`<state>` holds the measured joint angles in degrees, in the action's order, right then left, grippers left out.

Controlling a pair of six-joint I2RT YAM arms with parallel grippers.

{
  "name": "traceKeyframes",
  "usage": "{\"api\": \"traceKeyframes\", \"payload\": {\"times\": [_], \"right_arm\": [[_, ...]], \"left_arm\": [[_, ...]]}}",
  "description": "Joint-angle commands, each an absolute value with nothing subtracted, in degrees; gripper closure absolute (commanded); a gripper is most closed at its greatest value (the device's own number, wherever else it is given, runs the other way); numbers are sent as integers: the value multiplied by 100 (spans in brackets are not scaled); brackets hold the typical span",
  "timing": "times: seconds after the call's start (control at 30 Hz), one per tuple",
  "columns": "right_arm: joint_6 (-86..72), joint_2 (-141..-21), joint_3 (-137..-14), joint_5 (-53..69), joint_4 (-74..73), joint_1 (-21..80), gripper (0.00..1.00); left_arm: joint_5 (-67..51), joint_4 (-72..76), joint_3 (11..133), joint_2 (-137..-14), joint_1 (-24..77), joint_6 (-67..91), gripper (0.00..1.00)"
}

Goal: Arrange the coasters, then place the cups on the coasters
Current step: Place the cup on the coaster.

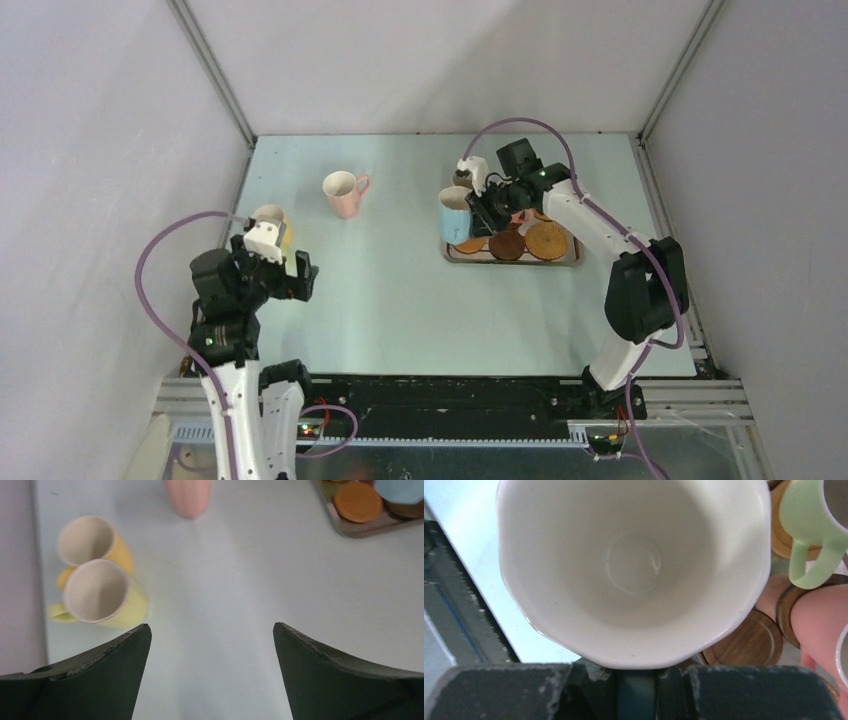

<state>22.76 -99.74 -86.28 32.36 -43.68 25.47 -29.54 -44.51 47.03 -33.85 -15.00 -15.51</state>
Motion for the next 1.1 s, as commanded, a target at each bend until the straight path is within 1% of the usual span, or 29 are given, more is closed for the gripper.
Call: {"api": "traceKeyframes", "payload": {"times": [0.0, 0.2, 0.27, 0.43, 0.73, 1.07], "right_arm": [[2563, -9384, -8269, 2645, -3655, 2714, 100], [2151, -9315, -7846, 2514, -2953, 2253, 100], [1926, -9274, -7479, 2668, -2536, 2021, 100], [1373, -9362, -7264, 3045, -2029, 1557, 100], [1430, -9554, -7137, 2872, -1781, 1808, 100], [1360, -9871, -7138, 2533, -1608, 1979, 100]], "left_arm": [[-2133, -3698, 4515, -2854, -1546, -1416, 0], [-2390, -3959, 4502, -3149, -1545, -1617, 0], [-2519, -4053, 4567, -3393, -1547, -1678, 0], [-2798, -4321, 4715, -3846, -1542, -1850, 0], [-2742, -4233, 4637, -3569, -1546, -1821, 0], [-2729, -4197, 4618, -3712, -1549, -1826, 0]]}}
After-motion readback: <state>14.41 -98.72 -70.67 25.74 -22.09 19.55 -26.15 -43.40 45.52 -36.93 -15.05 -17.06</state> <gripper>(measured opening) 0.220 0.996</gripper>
